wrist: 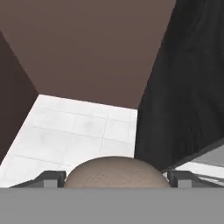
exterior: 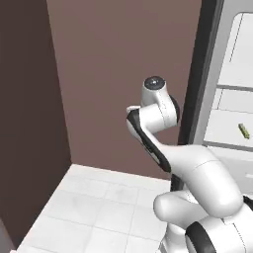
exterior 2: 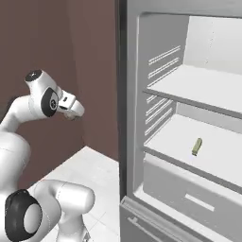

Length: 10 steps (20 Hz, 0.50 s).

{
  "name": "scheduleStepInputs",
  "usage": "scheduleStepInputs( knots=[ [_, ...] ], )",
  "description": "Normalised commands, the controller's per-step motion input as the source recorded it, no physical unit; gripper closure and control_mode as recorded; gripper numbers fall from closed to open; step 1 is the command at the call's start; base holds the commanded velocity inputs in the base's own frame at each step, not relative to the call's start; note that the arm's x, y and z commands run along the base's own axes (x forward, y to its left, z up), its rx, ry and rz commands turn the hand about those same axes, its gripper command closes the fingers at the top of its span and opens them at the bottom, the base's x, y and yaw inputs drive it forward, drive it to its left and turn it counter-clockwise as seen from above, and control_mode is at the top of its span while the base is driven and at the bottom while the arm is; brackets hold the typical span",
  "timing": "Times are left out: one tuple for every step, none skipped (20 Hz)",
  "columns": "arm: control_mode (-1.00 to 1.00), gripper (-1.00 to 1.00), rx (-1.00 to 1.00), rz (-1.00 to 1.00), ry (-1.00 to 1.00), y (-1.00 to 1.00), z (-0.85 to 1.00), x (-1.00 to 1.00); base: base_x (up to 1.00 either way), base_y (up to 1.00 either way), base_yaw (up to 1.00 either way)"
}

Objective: Pick the egg and butter from the fridge and place them by the bowl for mixing.

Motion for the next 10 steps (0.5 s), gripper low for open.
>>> scheduleStepInputs(
  knots=[
    [1.0,1.0,0.0,0.0,0.0,0.0,0.0,0.0,-0.08,0.16,1.0],
    [1.0,1.0,0.0,0.0,0.0,0.0,0.0,0.0,-0.07,0.14,1.0],
    [1.0,1.0,0.0,0.0,0.0,0.0,0.0,0.0,-0.07,0.12,1.0],
    [1.0,1.0,0.0,0.0,0.0,0.0,0.0,0.0,-0.05,0.1,1.0],
    [1.0,1.0,0.0,0.0,0.0,0.0,0.0,0.0,-0.01,0.1,1.0],
    [1.0,1.0,0.0,0.0,0.0,0.0,0.0,0.0,0.0,0.09,1.0],
    [1.0,1.0,0.0,0.0,0.0,0.0,0.0,0.0,0.0,0.09,1.0],
    [1.0,1.0,0.0,0.0,0.0,0.0,0.0,0.0,0.0,0.1,1.0],
    [1.0,1.0,0.0,0.0,0.0,0.0,0.0,0.0,0.0,0.1,1.0],
    [1.0,1.0,0.0,0.0,0.0,0.0,0.0,0.0,0.0,0.08,1.0]
  ],
)
